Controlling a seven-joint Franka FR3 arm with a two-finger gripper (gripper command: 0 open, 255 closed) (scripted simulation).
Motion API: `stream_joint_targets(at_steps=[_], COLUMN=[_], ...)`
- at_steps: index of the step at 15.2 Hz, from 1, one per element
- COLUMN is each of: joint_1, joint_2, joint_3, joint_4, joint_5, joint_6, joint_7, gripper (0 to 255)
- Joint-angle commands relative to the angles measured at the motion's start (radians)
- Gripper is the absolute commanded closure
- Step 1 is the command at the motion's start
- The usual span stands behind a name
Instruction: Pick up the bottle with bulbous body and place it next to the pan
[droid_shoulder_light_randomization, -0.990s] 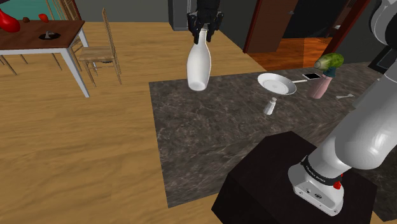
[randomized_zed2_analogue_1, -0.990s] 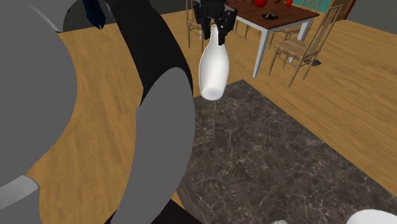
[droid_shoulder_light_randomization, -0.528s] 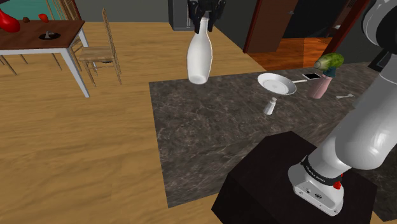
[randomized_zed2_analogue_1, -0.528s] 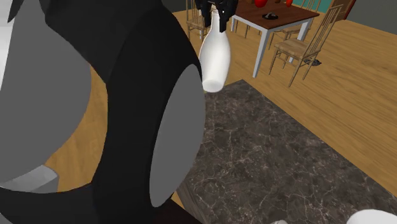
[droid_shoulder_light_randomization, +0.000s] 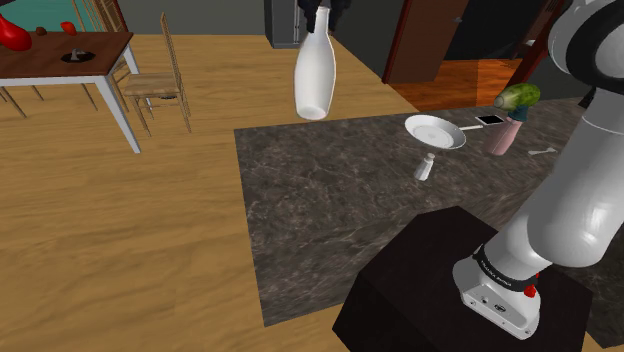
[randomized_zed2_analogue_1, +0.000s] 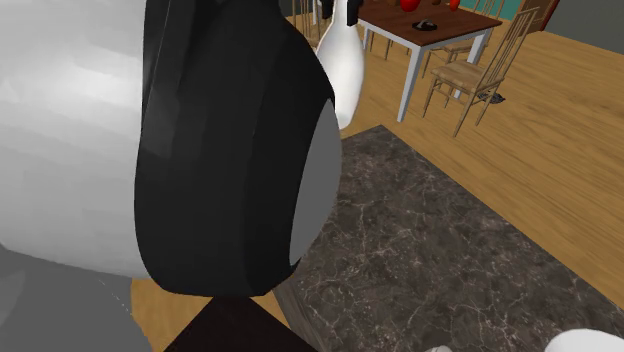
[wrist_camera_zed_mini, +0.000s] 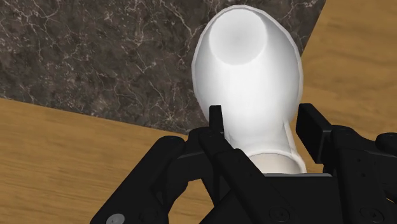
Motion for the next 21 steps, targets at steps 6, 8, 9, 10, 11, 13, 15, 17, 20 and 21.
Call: stream_joint_targets(at_steps=[6,8,9,10,11,13,15,17,20,21], joint_1=[0.053,0.019,-0.014,-0.042,-0.065,-0.103,-0.135,-0.162,-0.195,-0.205], joint_2=[0.149,0.088,0.028,-0.023,-0.068,-0.146,-0.214,-0.273,-0.350,-0.373], joint_3=[0.002,0.000,-0.003,-0.008,-0.016,-0.038,-0.062,-0.089,-0.132,-0.148], joint_4=[0.339,0.249,0.159,0.086,0.024,-0.080,-0.166,-0.238,-0.326,-0.352], joint_5=[-0.053,-0.031,-0.009,0.009,0.026,0.054,0.076,0.093,0.110,0.113], joint_6=[-0.193,-0.162,-0.129,-0.104,-0.084,-0.053,-0.031,-0.016,0.000,0.003], joint_7=[-0.003,-0.019,-0.037,-0.058,-0.080,-0.125,-0.173,-0.221,-0.294,-0.318], gripper=[255,255,255,255,255,255,255,255,255,255])
